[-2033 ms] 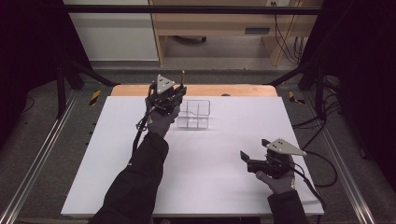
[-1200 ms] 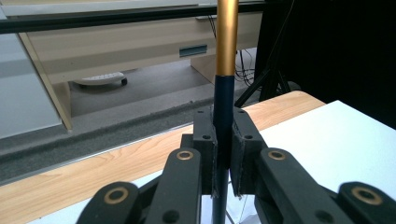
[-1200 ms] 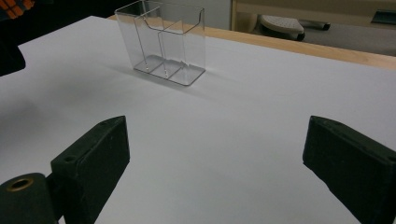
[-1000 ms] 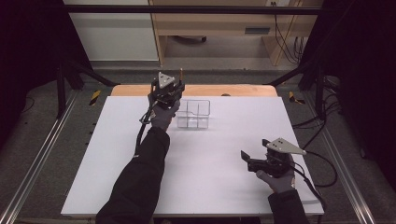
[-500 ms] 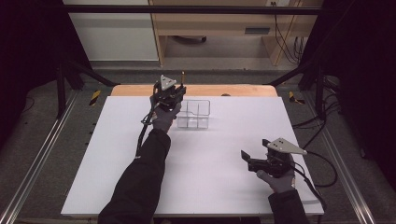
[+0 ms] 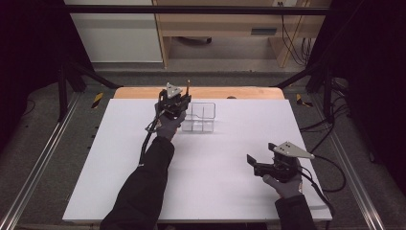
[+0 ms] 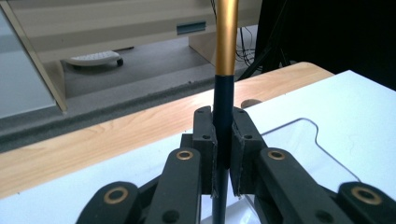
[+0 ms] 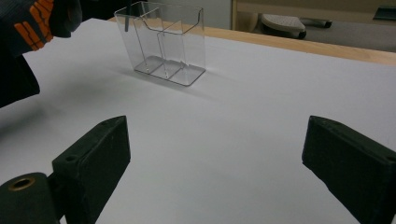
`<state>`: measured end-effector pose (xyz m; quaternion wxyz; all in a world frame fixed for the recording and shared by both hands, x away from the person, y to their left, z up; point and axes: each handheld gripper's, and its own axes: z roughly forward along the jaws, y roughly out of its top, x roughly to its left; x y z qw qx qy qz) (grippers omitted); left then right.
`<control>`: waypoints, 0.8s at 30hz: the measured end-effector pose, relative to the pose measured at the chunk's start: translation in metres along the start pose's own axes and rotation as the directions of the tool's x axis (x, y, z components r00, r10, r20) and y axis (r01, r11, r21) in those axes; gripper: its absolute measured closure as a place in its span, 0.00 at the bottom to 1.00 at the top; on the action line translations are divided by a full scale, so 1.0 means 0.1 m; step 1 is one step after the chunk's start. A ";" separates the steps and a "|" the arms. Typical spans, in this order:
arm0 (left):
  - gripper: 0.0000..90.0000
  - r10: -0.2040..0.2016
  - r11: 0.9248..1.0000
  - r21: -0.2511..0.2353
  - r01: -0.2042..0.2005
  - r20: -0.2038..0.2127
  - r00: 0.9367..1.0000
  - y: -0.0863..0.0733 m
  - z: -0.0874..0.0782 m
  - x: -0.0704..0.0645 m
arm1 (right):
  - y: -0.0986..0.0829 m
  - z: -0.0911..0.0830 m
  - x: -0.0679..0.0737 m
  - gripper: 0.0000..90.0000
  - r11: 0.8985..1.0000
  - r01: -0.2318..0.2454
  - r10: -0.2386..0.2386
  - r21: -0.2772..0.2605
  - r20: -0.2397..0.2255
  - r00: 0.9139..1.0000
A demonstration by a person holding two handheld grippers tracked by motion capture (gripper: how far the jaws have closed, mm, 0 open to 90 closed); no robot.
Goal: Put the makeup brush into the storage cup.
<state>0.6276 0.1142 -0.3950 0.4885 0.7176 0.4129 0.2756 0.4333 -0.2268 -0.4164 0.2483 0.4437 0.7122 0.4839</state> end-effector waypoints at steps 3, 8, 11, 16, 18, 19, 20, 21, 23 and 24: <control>0.91 0.005 1.000 0.009 -0.005 -0.002 1.000 -0.04 0.01 -0.01 | 0.00 0.00 0.00 0.09 1.000 0.001 -0.001 0.002 0.001 1.000; 0.91 0.004 1.000 0.021 -0.003 -0.004 1.000 -0.10 0.01 0.02 | 0.00 0.00 0.00 0.09 1.000 0.000 0.000 0.000 0.001 1.000; 0.91 0.014 0.999 0.031 -0.014 -0.004 1.000 -0.13 0.01 0.02 | 0.00 0.01 0.00 0.09 1.000 0.000 0.000 0.004 0.000 1.000; 0.91 0.012 1.000 0.029 -0.012 0.001 1.000 -0.16 0.01 0.01 | -0.01 0.01 0.01 0.09 1.000 0.000 0.000 0.005 0.001 1.000; 0.90 0.013 0.999 0.031 -0.013 0.002 1.000 -0.16 0.00 0.01 | 0.00 0.01 0.01 0.09 1.000 0.000 0.000 0.004 0.000 1.000; 0.90 0.008 1.000 0.029 -0.008 0.004 1.000 -0.16 -0.01 0.01 | 0.00 0.01 0.01 0.09 1.000 -0.001 0.001 0.003 -0.001 1.000; 0.87 0.003 1.000 0.028 -0.003 0.005 1.000 -0.16 -0.02 0.02 | 0.00 0.01 0.01 0.09 1.000 0.000 0.000 0.003 -0.001 1.000; 0.83 -0.003 1.000 0.028 0.003 0.010 1.000 -0.16 -0.03 0.02 | 0.00 0.01 0.01 0.09 1.000 0.001 -0.001 0.004 -0.001 1.000; 0.79 0.005 1.000 0.029 -0.005 0.011 1.000 -0.15 -0.07 0.02 | 0.00 0.01 0.01 0.09 1.000 0.002 -0.002 0.004 -0.001 1.000; 0.78 0.002 1.000 0.023 -0.002 0.015 1.000 -0.14 -0.09 0.02 | 0.00 0.01 0.01 0.09 1.000 0.001 -0.001 0.003 0.000 1.000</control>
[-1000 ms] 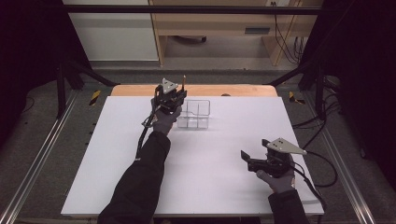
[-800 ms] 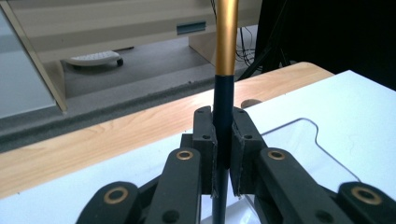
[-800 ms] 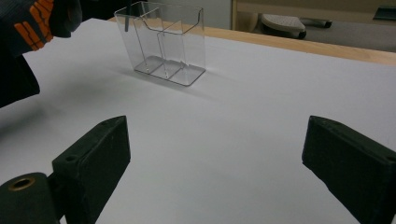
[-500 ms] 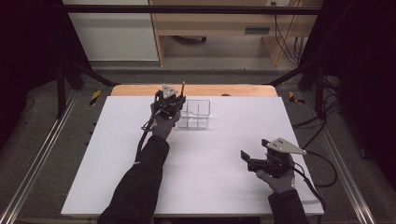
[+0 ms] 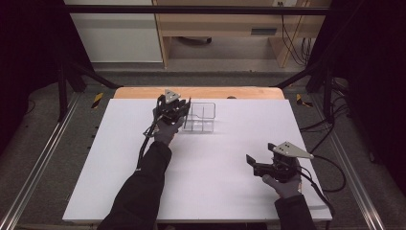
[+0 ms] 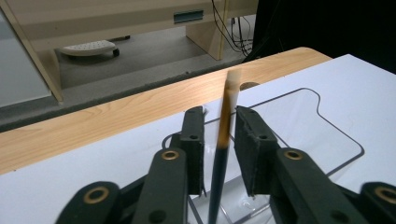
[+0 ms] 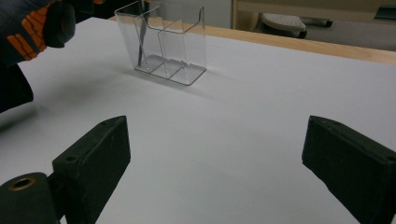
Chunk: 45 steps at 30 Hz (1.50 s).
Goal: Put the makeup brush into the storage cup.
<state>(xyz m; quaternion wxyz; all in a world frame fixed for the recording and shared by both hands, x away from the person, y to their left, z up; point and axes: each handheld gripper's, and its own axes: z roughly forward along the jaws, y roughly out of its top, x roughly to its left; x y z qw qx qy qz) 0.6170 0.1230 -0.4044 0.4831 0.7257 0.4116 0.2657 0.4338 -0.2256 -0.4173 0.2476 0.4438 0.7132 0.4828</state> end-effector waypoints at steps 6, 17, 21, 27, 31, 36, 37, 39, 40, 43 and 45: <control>0.63 -0.006 1.000 -0.010 0.006 0.021 1.000 0.02 -0.20 -0.01 | 0.00 0.01 0.00 0.09 1.000 0.001 -0.001 0.001 0.004 1.000; 0.46 0.017 1.000 -0.028 -0.015 0.073 0.997 -0.03 -0.64 -0.13 | 0.01 0.00 0.00 0.09 1.000 0.004 -0.004 -0.006 0.007 1.000; 0.41 0.030 0.999 -0.022 -0.028 0.088 0.996 -0.09 -0.74 -0.19 | 0.01 -0.01 0.00 0.09 1.000 0.005 -0.005 -0.010 0.008 1.000; 0.34 0.051 0.999 -0.006 -0.051 0.114 0.992 -0.19 -0.90 -0.27 | 0.01 -0.02 0.00 0.09 1.000 0.002 -0.002 -0.012 0.006 1.000; 0.30 0.056 0.998 0.001 -0.057 0.129 0.990 -0.25 -0.98 -0.30 | 0.02 -0.03 0.00 0.09 1.000 0.003 -0.003 -0.015 0.006 1.000; 0.27 0.058 0.998 0.007 -0.060 0.126 0.990 -0.34 -1.10 -0.31 | 0.02 -0.04 -0.01 0.09 1.000 0.005 -0.005 -0.019 0.008 1.000; 0.27 0.055 0.998 0.009 -0.057 0.127 0.990 -0.36 -1.12 -0.31 | 0.02 -0.05 -0.01 0.09 1.000 0.004 -0.004 -0.020 0.007 1.000; 0.26 0.047 0.999 0.014 -0.049 0.130 0.990 -0.39 -1.18 -0.30 | 0.02 -0.05 -0.01 0.09 1.000 0.004 -0.004 -0.019 0.007 1.000; 0.25 0.043 0.999 0.009 -0.044 0.133 0.990 -0.41 -1.22 -0.29 | 0.02 -0.05 -0.01 0.09 1.000 0.005 -0.005 -0.020 0.006 1.000; 0.25 0.037 0.999 0.003 -0.037 0.132 0.991 -0.47 -1.31 -0.28 | 0.03 -0.05 -0.01 0.09 1.000 0.006 -0.006 -0.021 0.008 1.000; 0.23 0.034 0.999 0.003 -0.034 0.135 0.990 -0.52 -1.38 -0.27 | 0.03 -0.06 -0.02 0.09 1.000 0.006 -0.006 -0.022 0.010 1.000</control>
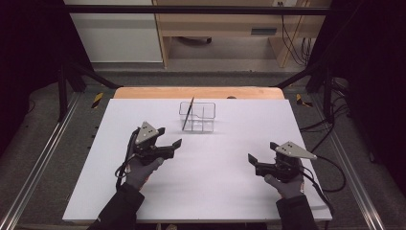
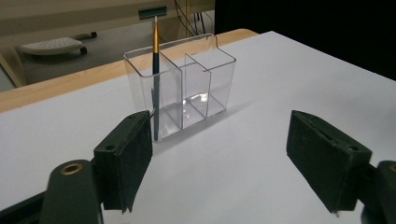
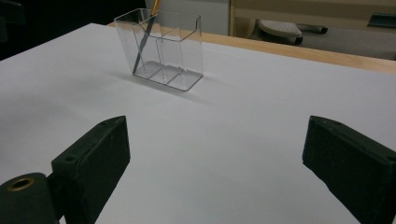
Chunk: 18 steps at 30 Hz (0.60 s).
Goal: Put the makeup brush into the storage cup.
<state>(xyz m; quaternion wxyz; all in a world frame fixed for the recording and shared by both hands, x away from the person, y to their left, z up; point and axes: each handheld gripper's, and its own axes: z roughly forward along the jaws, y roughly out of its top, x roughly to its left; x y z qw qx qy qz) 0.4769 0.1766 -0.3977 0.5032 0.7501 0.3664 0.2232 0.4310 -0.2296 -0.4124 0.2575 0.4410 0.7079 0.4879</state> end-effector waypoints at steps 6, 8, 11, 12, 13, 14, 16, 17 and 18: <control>0.20 -0.003 1.000 0.009 0.003 -0.008 1.000 -0.11 -0.14 0.01 | 0.00 0.00 0.00 0.08 1.000 0.001 -0.001 0.005 -0.003 1.000; 0.18 -0.004 1.000 0.016 0.005 -0.014 1.000 -0.14 -0.18 0.03 | 0.00 0.00 0.00 0.08 1.000 0.001 -0.001 0.006 -0.004 1.000; 0.16 -0.015 1.000 0.013 0.015 -0.022 1.000 -0.20 -0.24 0.05 | 0.00 -0.01 0.00 0.08 1.000 -0.001 0.001 0.004 -0.010 1.000; 0.16 -0.018 1.000 0.014 0.019 -0.023 1.000 -0.22 -0.27 0.06 | 0.00 -0.02 0.00 0.08 1.000 0.000 0.000 0.004 -0.010 1.000; 0.15 -0.021 1.000 0.012 0.021 -0.028 0.999 -0.25 -0.29 0.08 | 0.00 -0.02 0.00 0.08 1.000 0.001 -0.001 0.003 -0.008 1.000; 0.15 -0.022 1.000 0.013 0.022 -0.030 0.999 -0.28 -0.31 0.09 | 0.00 -0.02 0.00 0.08 1.000 -0.002 0.002 0.002 -0.009 1.000; 0.14 -0.030 0.999 0.014 0.030 -0.035 0.999 -0.33 -0.35 0.11 | 0.00 -0.02 0.00 0.08 1.000 0.001 -0.001 0.003 -0.009 1.000; 0.12 -0.029 0.999 0.017 0.030 -0.038 0.999 -0.36 -0.37 0.12 | 0.00 -0.02 0.00 0.07 1.000 0.001 0.000 0.006 -0.010 1.000; 0.12 -0.029 0.999 0.021 0.030 -0.044 0.999 -0.38 -0.39 0.13 | -0.01 -0.02 0.00 0.07 1.000 0.002 -0.002 0.009 -0.010 1.000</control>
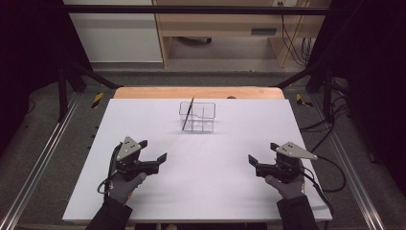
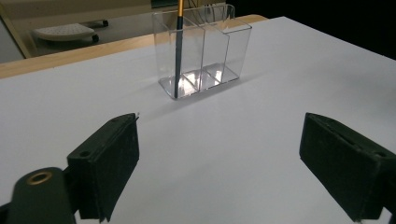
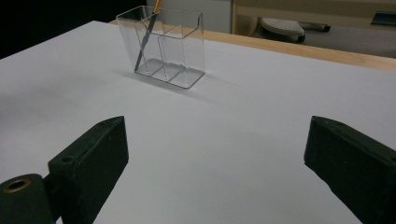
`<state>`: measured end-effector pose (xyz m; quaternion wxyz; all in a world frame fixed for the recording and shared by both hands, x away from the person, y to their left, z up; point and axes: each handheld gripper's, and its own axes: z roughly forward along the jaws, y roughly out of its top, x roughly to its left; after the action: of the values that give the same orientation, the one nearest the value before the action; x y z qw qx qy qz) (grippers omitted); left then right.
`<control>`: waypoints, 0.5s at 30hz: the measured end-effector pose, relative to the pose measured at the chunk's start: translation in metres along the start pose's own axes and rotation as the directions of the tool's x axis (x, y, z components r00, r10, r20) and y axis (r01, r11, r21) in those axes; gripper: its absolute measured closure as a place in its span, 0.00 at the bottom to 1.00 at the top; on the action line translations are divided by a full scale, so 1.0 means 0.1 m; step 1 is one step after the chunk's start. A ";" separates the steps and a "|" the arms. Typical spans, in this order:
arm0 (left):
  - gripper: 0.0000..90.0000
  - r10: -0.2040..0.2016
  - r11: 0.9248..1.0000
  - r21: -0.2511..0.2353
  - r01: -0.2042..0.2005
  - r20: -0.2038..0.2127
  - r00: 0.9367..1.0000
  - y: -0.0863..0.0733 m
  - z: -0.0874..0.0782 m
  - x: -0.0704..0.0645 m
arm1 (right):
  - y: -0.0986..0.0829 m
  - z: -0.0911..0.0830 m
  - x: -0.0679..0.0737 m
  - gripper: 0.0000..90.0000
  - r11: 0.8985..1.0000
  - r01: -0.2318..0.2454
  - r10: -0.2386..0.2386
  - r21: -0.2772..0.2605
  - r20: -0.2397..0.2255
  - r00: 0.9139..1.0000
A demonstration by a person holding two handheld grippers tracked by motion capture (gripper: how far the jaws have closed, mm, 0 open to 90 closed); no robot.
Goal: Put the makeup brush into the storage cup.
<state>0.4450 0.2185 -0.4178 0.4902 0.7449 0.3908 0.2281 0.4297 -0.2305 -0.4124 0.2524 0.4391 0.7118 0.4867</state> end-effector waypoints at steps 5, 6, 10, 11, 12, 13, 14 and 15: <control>0.08 -0.009 1.000 0.011 0.009 -0.027 1.000 -0.11 -0.11 0.08 | -0.01 0.00 -0.01 0.07 1.000 0.000 0.000 0.005 0.003 1.000; 0.08 -0.017 1.000 0.010 0.017 -0.032 0.999 -0.12 -0.13 0.09 | -0.01 0.00 -0.01 0.07 1.000 -0.001 0.001 0.005 0.002 1.000; 0.06 -0.033 0.999 0.014 0.033 -0.047 0.998 -0.19 -0.19 0.14 | -0.02 0.00 -0.01 0.07 1.000 -0.002 0.002 0.005 0.005 1.000; 0.05 -0.032 0.999 0.017 0.033 -0.054 0.998 -0.21 -0.20 0.14 | -0.02 0.00 -0.01 0.07 1.000 0.000 0.000 0.006 0.004 1.000; 0.05 -0.034 0.999 0.019 0.035 -0.055 0.998 -0.21 -0.21 0.15 | -0.02 0.00 0.00 0.07 1.000 0.000 0.000 0.006 0.004 1.000; 0.05 -0.037 0.999 0.019 0.038 -0.053 0.998 -0.22 -0.22 0.16 | -0.02 0.00 0.00 0.07 1.000 0.000 0.000 0.006 0.003 1.000; 0.05 -0.041 0.999 0.015 0.042 -0.054 0.998 -0.23 -0.23 0.16 | -0.02 0.00 -0.01 0.07 1.000 0.001 -0.001 0.007 0.003 1.000; 0.05 -0.047 0.999 0.011 0.048 -0.055 0.997 -0.23 -0.25 0.17 | -0.03 0.00 -0.01 0.07 1.000 0.002 -0.002 0.007 0.004 1.000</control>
<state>0.4289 0.2514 -0.4295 0.4798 0.7320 0.4231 0.2344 0.4288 -0.2315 -0.4148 0.2526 0.4403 0.7133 0.4832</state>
